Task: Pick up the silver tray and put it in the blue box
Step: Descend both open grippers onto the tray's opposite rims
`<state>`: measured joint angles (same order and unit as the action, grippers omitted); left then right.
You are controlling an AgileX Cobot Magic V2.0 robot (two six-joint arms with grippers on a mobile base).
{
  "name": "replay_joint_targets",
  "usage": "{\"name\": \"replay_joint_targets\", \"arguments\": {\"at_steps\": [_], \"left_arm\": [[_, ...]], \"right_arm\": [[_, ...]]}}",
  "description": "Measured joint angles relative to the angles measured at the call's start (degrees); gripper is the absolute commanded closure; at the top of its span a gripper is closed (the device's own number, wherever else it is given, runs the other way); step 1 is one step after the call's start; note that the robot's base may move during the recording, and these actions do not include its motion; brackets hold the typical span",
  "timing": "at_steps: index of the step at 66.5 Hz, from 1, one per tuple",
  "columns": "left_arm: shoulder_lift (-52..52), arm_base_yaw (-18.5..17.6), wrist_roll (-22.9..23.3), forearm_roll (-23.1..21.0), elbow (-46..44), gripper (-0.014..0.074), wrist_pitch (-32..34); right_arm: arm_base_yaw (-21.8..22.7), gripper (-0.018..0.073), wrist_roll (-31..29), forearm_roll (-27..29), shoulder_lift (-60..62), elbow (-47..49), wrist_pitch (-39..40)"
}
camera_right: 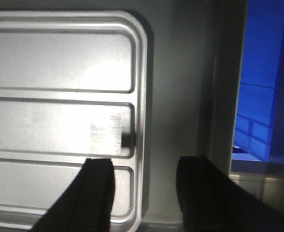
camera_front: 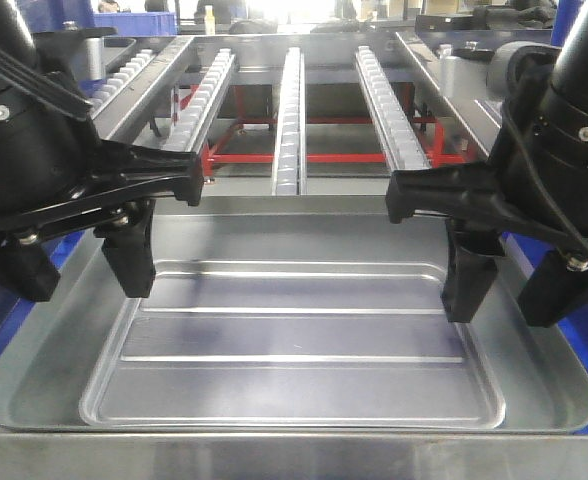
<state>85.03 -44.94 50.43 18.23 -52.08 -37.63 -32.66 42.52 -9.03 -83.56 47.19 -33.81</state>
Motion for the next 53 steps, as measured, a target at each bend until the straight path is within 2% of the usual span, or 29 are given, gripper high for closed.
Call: {"name": "replay_joint_targets", "arguments": {"at_steps": [23, 53], "left_arm": [[0.3, 0.0, 0.1, 0.0, 0.0, 0.0293, 0.6], [7.6, 0.0, 0.1, 0.0, 0.0, 0.0293, 1.1]], "right_arm": [[0.0, 0.0125, 0.0, 0.0, -3.1, 0.0, 2.0], [0.0, 0.0125, 0.0, 0.0, -5.1, 0.0, 4.1]]}}
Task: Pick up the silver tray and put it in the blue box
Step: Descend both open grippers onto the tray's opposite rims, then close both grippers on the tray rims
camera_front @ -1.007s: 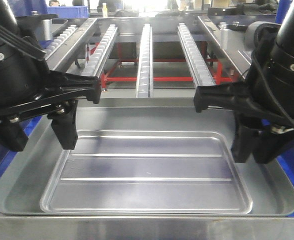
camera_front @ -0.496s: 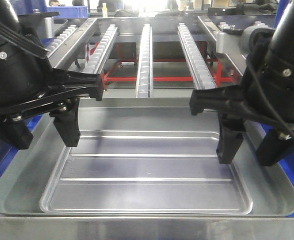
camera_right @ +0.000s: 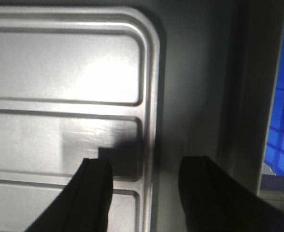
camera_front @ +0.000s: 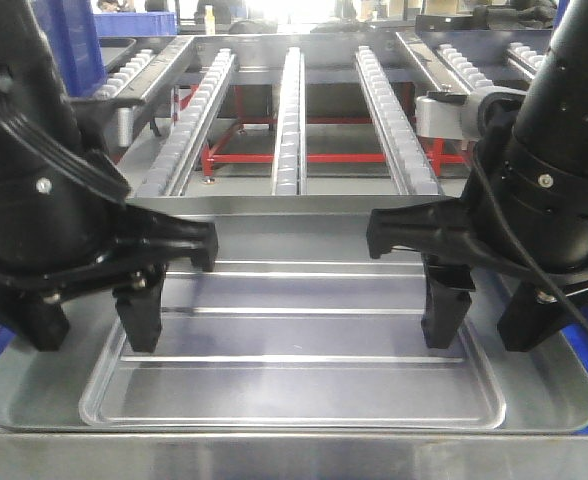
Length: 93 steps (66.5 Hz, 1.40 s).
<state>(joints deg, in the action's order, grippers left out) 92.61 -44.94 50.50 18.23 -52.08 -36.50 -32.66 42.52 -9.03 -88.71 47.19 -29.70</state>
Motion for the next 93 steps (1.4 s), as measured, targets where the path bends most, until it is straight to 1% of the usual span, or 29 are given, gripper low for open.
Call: {"name": "replay_joint_targets", "arguments": {"at_steps": [40, 57, 93], "left_arm": [[1.2, 0.0, 0.0, -0.2, -0.3, 0.0293, 0.1], [1.2, 0.0, 0.0, -1.6, -0.3, 0.0293, 0.6], [1.2, 0.0, 0.0, -2.0, -0.3, 0.0293, 1.7]], "right_arm": [[0.0, 0.0125, 0.0, 0.0, -1.0, 0.0, 0.1], [0.0, 0.0125, 0.0, 0.0, -2.1, 0.1, -0.3], [0.0, 0.0125, 0.0, 0.0, -2.1, 0.1, -0.3]]}}
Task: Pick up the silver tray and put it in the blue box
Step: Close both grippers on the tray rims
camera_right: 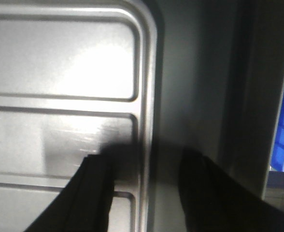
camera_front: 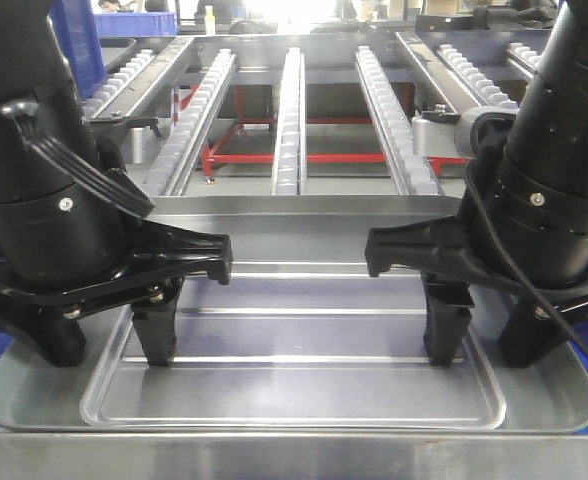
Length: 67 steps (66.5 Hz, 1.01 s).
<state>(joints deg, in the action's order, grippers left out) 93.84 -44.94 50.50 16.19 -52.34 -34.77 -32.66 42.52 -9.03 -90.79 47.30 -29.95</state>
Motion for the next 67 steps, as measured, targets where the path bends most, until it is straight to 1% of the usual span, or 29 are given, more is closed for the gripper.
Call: {"name": "replay_joint_targets", "arguments": {"at_steps": [9, 19, 23, 28, 33, 34, 35, 39, 40, 43, 67], "left_arm": [[0.0, 0.0, 0.0, -0.2, 0.0, 0.0315, 0.0], [0.0, 0.0, 0.0, -0.5, 0.0, 0.0379, 0.5], [0.1, 0.0, 0.0, -0.6, 0.0, 0.0405, 0.5], [0.1, 0.0, 0.0, -0.6, 0.0, 0.0442, 0.5], [0.1, 0.0, 0.0, -0.6, 0.0, 0.0494, 0.6], [0.1, 0.0, 0.0, -0.7, 0.0, 0.0506, 0.6], [0.1, 0.0, 0.0, -0.8, 0.0, 0.0519, 0.6], [0.1, 0.0, 0.0, -0.8, 0.0, 0.0570, 0.5], [0.1, 0.0, 0.0, -0.8, 0.0, 0.0582, 0.5], [0.1, 0.0, 0.0, -0.8, 0.0, 0.0614, 0.3], [0.1, 0.0, 0.0, -0.3, 0.0, 0.0610, -0.4]], "right_arm": [[0.0, 0.0125, 0.0, 0.0, 0.0, 0.0, 0.0], [0.0, 0.0125, 0.0, 0.0, 0.0, 0.0, 0.0], [0.0, 0.0139, 0.0, 0.0, 0.0, 0.0, 0.0], [0.0, 0.0216, 0.0, 0.0, 0.0, 0.0, 0.0], [0.0, 0.0340, 0.0, 0.1, 0.0, 0.0, 0.0], [0.0, 0.0379, 0.0, 0.1, 0.0, 0.0, 0.0], [0.0, 0.0393, 0.0, 0.1, 0.0, 0.0, 0.0], [0.0, 0.0503, 0.0, 0.3, 0.0, 0.0, 0.0], [0.0, 0.0519, 0.0, 0.3, 0.0, 0.0, -0.1], [0.0, 0.0508, 0.0, 0.3, 0.0, 0.0, -0.3], [0.0, 0.0502, 0.0, 0.4, 0.0, 0.0, -0.1]]}}
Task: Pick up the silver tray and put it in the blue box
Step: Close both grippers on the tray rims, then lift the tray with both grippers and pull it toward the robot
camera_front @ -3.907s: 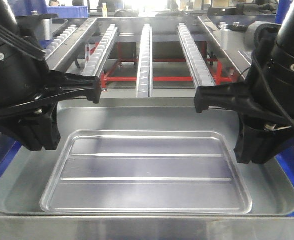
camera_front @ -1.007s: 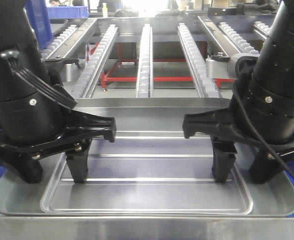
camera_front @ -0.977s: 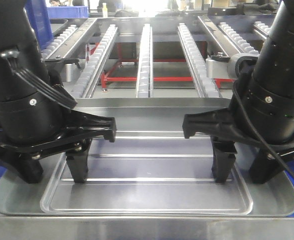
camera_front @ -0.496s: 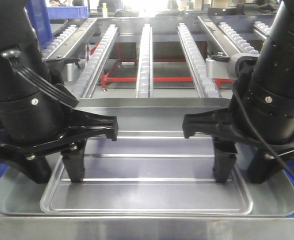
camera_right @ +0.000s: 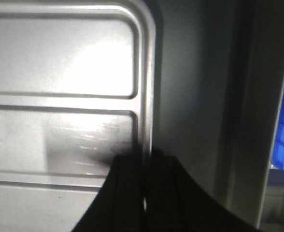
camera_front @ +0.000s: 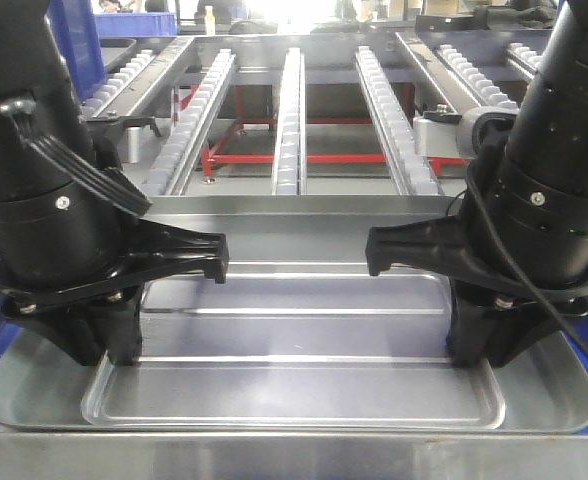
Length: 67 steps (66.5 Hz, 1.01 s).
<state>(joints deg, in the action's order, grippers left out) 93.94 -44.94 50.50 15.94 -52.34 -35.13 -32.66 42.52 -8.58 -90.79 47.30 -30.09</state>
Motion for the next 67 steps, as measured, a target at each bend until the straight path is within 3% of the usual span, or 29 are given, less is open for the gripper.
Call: {"name": "replay_joint_targets", "arguments": {"at_steps": [37, 67], "left_arm": [[-0.1, 0.0, 0.1, -1.0, -0.6, 0.0610, -1.2], [-8.2, 0.0, 0.1, -2.3, -0.9, 0.0610, -4.9]], "right_arm": [[0.0, 0.0502, 0.0, 0.7, 0.9, 0.0, -0.7], [0.0, 0.0502, 1.8, 1.6, 9.4, 0.0, -5.8]]}}
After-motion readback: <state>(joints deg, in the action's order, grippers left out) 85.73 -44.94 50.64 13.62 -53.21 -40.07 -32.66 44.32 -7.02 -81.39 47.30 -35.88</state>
